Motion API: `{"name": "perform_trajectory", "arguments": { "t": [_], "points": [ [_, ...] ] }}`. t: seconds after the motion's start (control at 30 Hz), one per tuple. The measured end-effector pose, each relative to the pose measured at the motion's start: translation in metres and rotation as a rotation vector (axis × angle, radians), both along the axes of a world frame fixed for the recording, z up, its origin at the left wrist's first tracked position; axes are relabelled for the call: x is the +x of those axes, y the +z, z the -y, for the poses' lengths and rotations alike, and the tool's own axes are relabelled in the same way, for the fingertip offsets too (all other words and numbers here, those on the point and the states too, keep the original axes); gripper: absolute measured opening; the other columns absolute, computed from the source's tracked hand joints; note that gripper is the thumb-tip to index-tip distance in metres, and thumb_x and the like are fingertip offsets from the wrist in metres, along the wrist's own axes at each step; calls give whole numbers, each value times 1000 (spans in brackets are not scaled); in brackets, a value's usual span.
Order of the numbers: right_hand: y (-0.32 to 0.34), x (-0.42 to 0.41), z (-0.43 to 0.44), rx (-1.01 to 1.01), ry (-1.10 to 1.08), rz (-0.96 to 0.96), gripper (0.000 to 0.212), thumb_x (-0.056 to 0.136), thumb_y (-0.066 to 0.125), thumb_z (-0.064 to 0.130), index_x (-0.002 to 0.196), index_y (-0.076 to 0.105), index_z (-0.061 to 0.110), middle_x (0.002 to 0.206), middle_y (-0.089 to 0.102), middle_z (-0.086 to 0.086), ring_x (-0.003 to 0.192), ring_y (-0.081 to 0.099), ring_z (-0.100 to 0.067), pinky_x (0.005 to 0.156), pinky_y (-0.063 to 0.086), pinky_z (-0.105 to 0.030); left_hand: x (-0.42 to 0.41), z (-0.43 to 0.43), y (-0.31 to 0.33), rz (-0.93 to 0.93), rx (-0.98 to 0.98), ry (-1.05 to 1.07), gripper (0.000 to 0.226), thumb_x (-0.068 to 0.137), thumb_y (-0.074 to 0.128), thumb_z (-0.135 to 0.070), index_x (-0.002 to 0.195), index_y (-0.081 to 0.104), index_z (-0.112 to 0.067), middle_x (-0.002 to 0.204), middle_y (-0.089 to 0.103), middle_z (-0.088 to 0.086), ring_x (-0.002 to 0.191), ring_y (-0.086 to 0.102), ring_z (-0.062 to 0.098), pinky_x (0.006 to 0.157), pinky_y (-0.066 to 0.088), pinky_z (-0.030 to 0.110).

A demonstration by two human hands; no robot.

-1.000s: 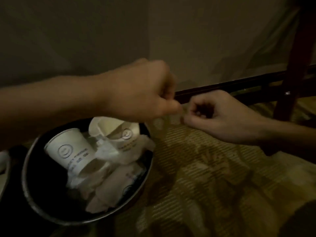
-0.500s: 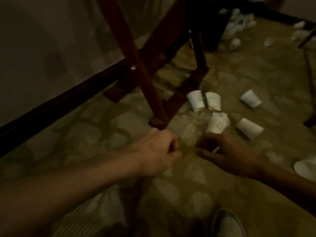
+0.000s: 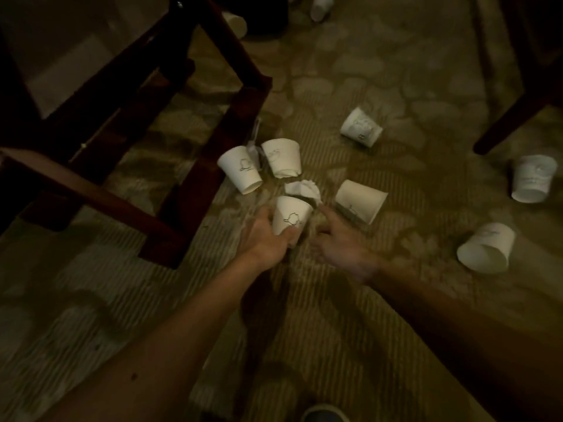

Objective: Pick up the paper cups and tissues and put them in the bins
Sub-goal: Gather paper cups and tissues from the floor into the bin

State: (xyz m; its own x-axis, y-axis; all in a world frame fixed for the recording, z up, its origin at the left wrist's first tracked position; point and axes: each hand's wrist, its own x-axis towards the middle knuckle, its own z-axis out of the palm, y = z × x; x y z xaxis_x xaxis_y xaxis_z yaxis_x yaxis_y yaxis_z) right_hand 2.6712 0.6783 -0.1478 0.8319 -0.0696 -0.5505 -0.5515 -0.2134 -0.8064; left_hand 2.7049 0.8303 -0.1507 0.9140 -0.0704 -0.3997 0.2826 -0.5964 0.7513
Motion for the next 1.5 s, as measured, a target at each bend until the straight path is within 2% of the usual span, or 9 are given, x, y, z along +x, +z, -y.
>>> {"name": "perform_trajectory", "arguments": {
  "t": [0.13,0.4,0.53,0.67,0.93,1.07,1.2,1.3,1.5],
  "points": [
    [-7,7,1,47,140,50,79,91,51,-6,152,17,32,137,45,3,98,56,-6,53,47,-9,11,11,-15,-23,-36,45,79,86,69,-40,150,28,-24,147,43,3,123,45,18,90,36,27],
    [-8,-7,26,62,231,-3,69,90,54,-5,145,32,30,118,57,4,78,65,-4,54,51,-16,-3,23,-18,-262,-169,176,56,67,84,-47,109,63,-17,98,70,-1,83,67,13,67,55,27],
    [-2,-8,60,-526,98,327,46,90,63,25,133,48,25,126,54,0,112,52,-17,84,49,-25,-14,21,-13,-297,-241,125,37,68,82,-47,92,67,-22,87,74,-1,75,71,13,57,54,23],
    [-1,16,97,-981,81,347,80,80,68,49,145,33,19,149,31,-13,135,26,-35,107,27,-50,-19,26,-4,-351,-321,98,41,73,79,-46,102,69,-18,91,76,3,81,73,17,64,56,29],
    [-20,19,113,-576,14,134,77,77,73,45,139,38,16,135,46,-6,116,49,-28,90,47,-42,-25,39,4,-484,-519,102,76,54,82,-60,117,64,-21,102,75,4,95,71,23,87,55,40],
    [-13,-17,105,-183,-115,9,59,78,68,54,126,52,24,110,57,8,94,62,-18,73,54,-36,-28,50,14,-512,-780,111,74,55,81,-56,120,62,-26,100,74,-1,84,71,11,67,55,30],
    [-2,-57,104,36,-104,-9,39,85,60,53,113,60,25,106,67,0,93,67,-18,76,55,-36,-34,69,25,-567,-889,75,74,53,78,-54,120,61,-25,110,73,3,99,70,17,89,49,47],
    [10,-79,106,91,-62,-8,61,76,57,59,124,56,21,111,66,-1,96,66,-19,76,53,-33,-41,89,33,-654,-945,12,76,57,79,-49,123,56,-17,116,70,15,108,67,30,94,49,56],
    [37,-108,142,-49,36,46,54,77,37,78,114,56,43,107,65,12,88,63,1,73,48,-26,-48,124,42,-691,-894,-102,78,56,81,-46,123,56,-16,118,68,17,109,66,33,93,50,57]
  ]
}}
